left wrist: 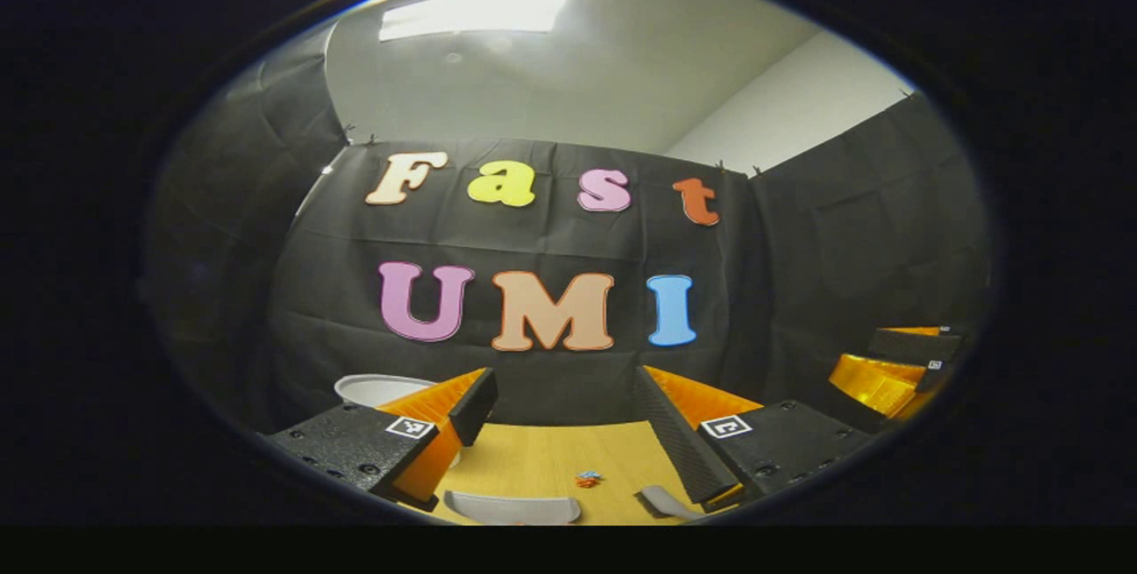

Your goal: Pick up the small broom and dustpan from the desktop, sweep the trash into the dustpan with the broom, and then empty the trash into the garbage bin.

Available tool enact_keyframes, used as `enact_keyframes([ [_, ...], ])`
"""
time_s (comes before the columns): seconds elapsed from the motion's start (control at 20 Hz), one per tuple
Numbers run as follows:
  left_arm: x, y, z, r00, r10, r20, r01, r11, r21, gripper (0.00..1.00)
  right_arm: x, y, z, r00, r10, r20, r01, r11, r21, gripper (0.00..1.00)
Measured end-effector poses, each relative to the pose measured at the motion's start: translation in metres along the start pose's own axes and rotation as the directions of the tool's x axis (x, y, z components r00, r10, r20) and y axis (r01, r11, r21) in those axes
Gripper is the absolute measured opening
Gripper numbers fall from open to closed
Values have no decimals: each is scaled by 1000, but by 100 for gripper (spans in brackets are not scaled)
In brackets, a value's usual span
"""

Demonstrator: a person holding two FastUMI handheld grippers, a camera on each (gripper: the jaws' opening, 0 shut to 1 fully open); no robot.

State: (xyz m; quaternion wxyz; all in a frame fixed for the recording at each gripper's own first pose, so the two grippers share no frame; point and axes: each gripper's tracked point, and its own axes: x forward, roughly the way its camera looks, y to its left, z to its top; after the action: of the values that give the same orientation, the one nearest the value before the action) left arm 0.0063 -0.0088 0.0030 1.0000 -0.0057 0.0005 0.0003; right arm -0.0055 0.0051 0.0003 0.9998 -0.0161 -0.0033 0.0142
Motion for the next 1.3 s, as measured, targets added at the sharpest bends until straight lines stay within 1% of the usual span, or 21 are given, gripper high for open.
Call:
enact_keyframes([
  [0.1, -3, -5, -2, 1000, -5, -2, 5, 1000, 12, 93, 0, -2, -2, 1000, -1, -7, 1, 1000, 7, 99],
  [0.3, -7, -9, 2, 1000, -14, 3, 14, 999, 43, 93, -1, 0, 0, 1000, 1, -6, -1, 1000, 17, 99],
  [0.65, -18, -10, 3, 1000, -9, 1, 9, 998, 55, 92, -9, 3, -2, 1000, 13, -9, -13, 1000, 12, 99],
  [0.95, -30, -2, 7, 999, 36, -1, -36, 997, 64, 92, -14, 3, -1, 999, 38, -3, -38, 999, 23, 99],
  [1.2, -41, 3, 9, 996, 88, -4, -87, 992, 93, 92, -14, 3, -5, 997, 80, -8, -80, 996, 35, 99],
  [1.25, -42, 2, 9, 996, 94, -9, -93, 992, 88, 92, -14, 3, -4, 996, 87, -9, -86, 995, 39, 97],
  [1.3, -44, 2, 10, 995, 101, -11, -100, 991, 88, 92, -14, 2, -4, 996, 93, -9, -93, 995, 44, 99],
])
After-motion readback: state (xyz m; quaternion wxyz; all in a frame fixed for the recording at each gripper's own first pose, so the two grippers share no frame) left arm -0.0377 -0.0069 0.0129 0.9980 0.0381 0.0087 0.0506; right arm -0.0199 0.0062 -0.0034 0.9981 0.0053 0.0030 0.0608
